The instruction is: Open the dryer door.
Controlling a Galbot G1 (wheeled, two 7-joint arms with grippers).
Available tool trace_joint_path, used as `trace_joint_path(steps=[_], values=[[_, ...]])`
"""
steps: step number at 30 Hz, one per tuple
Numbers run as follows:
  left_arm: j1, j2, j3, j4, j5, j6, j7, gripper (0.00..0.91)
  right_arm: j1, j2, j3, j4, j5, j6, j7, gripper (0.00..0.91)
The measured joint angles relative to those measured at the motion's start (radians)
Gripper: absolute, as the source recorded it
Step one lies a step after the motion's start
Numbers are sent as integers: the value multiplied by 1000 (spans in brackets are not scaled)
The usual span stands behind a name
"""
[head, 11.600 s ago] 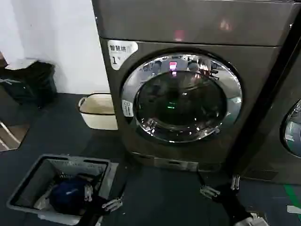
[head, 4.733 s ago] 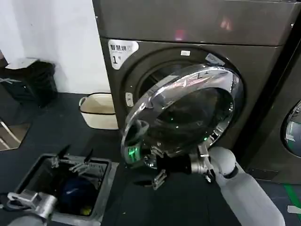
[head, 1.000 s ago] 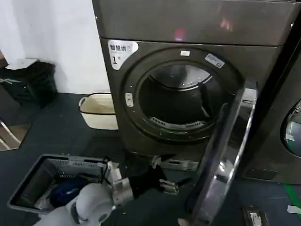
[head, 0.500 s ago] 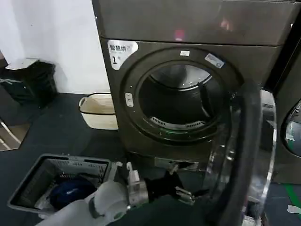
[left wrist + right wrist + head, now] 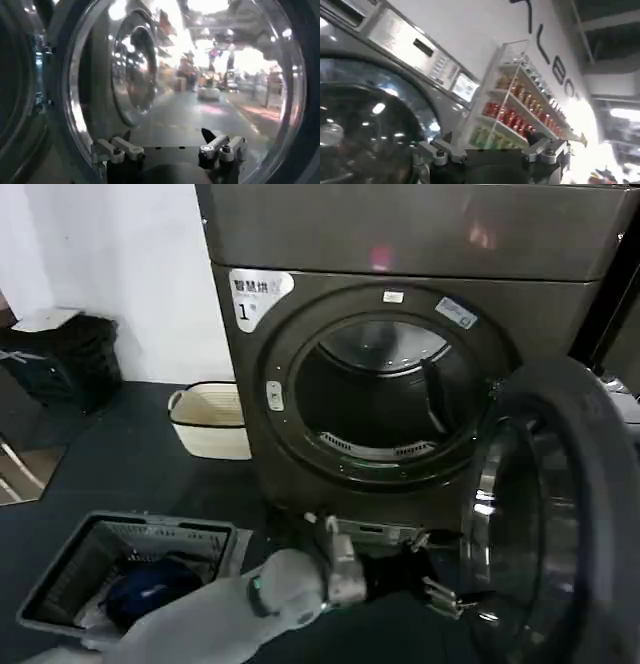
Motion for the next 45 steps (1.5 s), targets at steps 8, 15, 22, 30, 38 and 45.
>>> trace_joint_path(steps=[8, 15, 22, 30, 38, 45], values=[[-82, -95, 58, 86, 14, -32, 22, 907, -6, -4, 58, 0, -24, -2, 9, 907], [-114, -177, 88, 149, 35, -46, 22, 907, -9, -10, 106, -5, -81, 9, 38, 907], [-139, -257, 112, 217, 48, -50, 24, 907, -21, -26, 160, -11, -118, 15, 56, 907], [-160, -354, 129, 316, 59, -64, 22, 907, -27, -36, 218, -15, -144, 20, 67, 907], [-169, -447, 131, 422, 84, -77, 18, 907, -36, -45, 256, -12, -142, 23, 64, 907], [-177, -495, 119, 479, 117, -105, -4, 907, -37, -47, 266, -11, -139, 23, 62, 907]])
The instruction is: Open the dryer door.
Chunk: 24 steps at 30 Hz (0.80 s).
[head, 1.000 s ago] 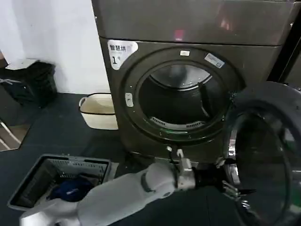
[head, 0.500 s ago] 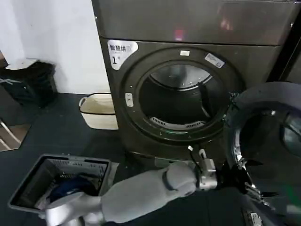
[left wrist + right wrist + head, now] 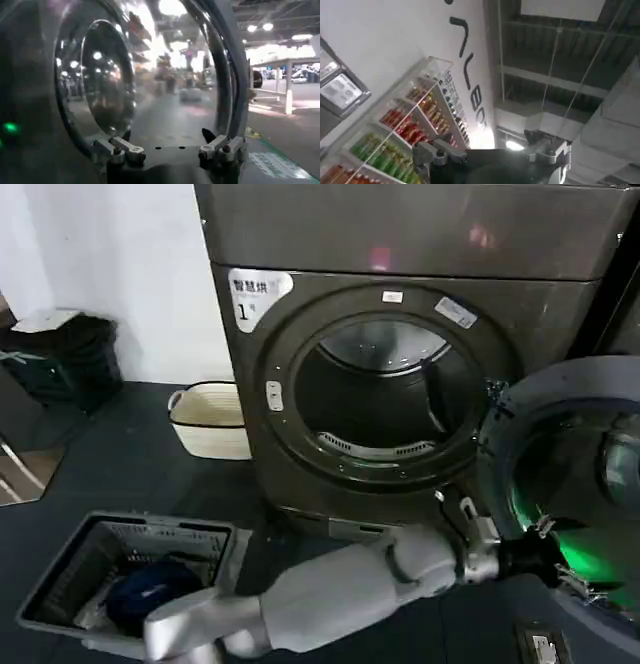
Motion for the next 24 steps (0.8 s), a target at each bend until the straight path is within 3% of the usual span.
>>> trace_joint_path(steps=[24], values=[[-16, 1, -38, 106, 40, -47, -33, 907, -12, -8, 20, -11, 6, 7, -3, 907]])
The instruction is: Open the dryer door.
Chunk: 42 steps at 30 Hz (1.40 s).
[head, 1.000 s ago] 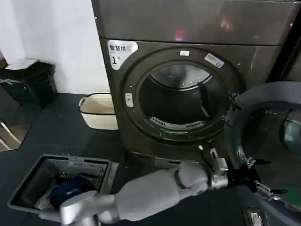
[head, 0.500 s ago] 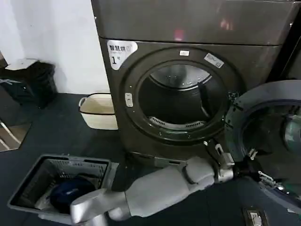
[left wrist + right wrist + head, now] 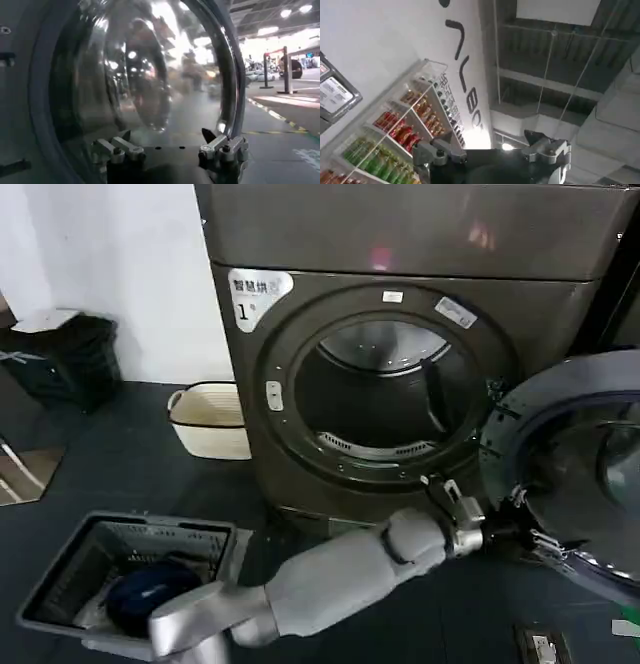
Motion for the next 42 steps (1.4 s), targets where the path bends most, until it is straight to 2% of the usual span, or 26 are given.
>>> trace_joint_path(steps=[13, 27, 42], values=[[-15, 0, 7, -33, -48, -1, -2, 907, -5, 1, 3, -9, -1, 14, -15, 907], [-45, 4, 34, -158, -119, -5, -45, 907, -1, -16, 8, -24, -1, 15, -15, 907], [-99, 319, 91, -378, -155, -16, -59, 907, 17, -37, -8, -30, -2, 14, -15, 907]])
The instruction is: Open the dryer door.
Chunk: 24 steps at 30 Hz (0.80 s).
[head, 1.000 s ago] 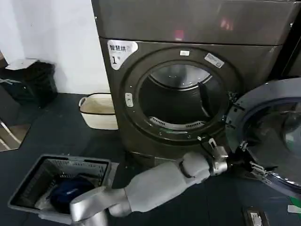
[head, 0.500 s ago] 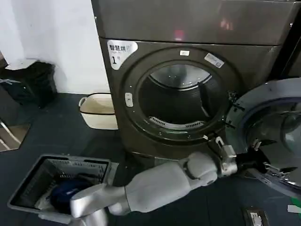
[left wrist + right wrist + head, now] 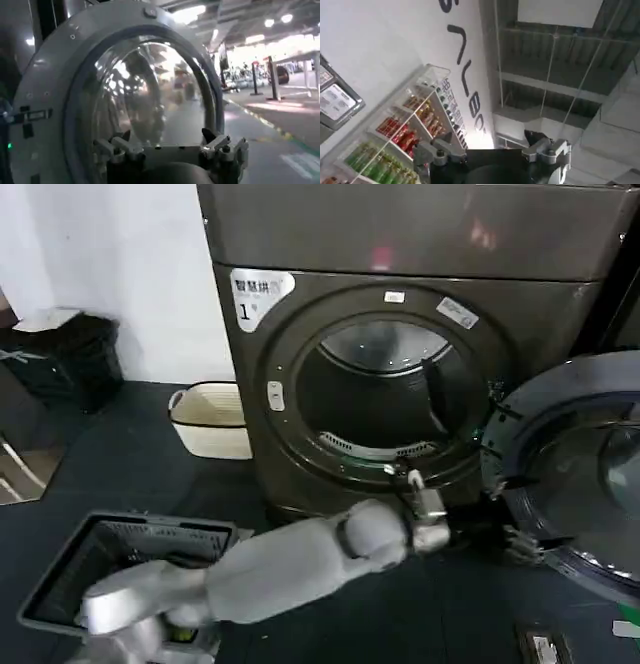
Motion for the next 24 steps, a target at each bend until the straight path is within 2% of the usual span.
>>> trace_joint_path(steps=[16, 24], values=[[-78, 390, 48, -178, 20, -53, 25, 907, 16, -21, -4, -2, 1, -3, -8, 907], [-146, 613, 122, -243, 10, -2, 55, 907, 33, -31, -9, -3, -2, -4, -14, 907]])
